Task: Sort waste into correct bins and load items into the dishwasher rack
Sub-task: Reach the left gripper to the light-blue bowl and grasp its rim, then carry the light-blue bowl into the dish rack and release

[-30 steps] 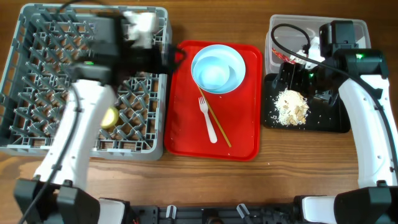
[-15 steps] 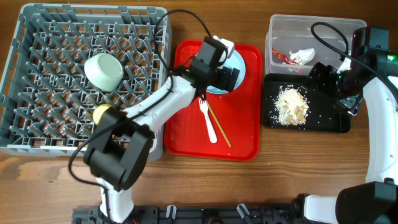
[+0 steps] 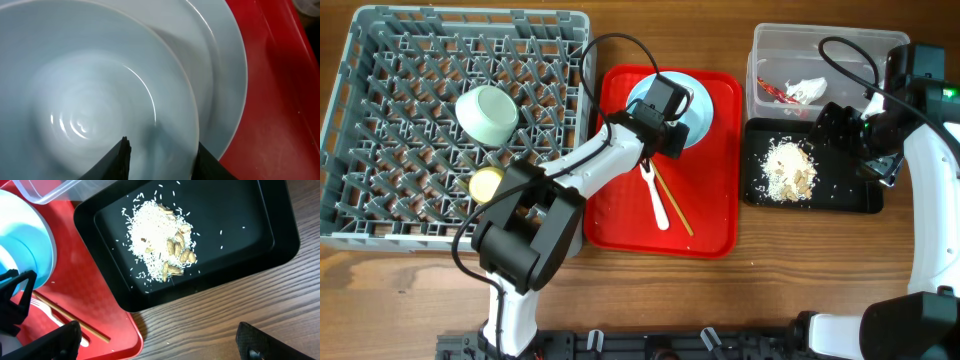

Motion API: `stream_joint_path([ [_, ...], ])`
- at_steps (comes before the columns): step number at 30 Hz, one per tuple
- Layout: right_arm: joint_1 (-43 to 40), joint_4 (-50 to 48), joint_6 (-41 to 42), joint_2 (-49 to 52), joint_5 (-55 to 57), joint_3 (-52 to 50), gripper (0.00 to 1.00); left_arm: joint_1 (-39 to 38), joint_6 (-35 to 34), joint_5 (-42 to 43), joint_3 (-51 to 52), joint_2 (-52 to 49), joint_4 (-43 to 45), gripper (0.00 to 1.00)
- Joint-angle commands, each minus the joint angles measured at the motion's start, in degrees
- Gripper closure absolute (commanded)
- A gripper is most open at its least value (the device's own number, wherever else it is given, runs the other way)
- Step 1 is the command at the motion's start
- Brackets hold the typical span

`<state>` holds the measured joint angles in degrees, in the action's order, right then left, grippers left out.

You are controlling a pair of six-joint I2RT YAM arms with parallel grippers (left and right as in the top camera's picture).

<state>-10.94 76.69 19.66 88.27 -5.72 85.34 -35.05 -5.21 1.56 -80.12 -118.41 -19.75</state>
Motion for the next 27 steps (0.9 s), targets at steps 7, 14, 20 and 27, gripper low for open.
stream_joint_path([
  [7,-0.02,0.37,-1.62,-0.37,0.83,0.90,0.00,0.04,0.04,-1.22,-0.48,-0.63,-0.48,0.96],
  [14,-0.02,0.50,-1.62,-0.37,0.81,0.90,0.00,0.20,0.02,-0.94,-0.48,9.20,-0.68,0.96],
  [20,-0.02,0.50,-1.68,-0.37,0.83,0.90,0.00,6.67,0.02,7.52,-0.48,22.43,-0.85,0.96],
  [27,-0.02,0.48,-1.66,-0.37,0.83,0.90,0.00,25.97,-4.70,36.76,-0.48,24.57,-0.22,0.96],
])
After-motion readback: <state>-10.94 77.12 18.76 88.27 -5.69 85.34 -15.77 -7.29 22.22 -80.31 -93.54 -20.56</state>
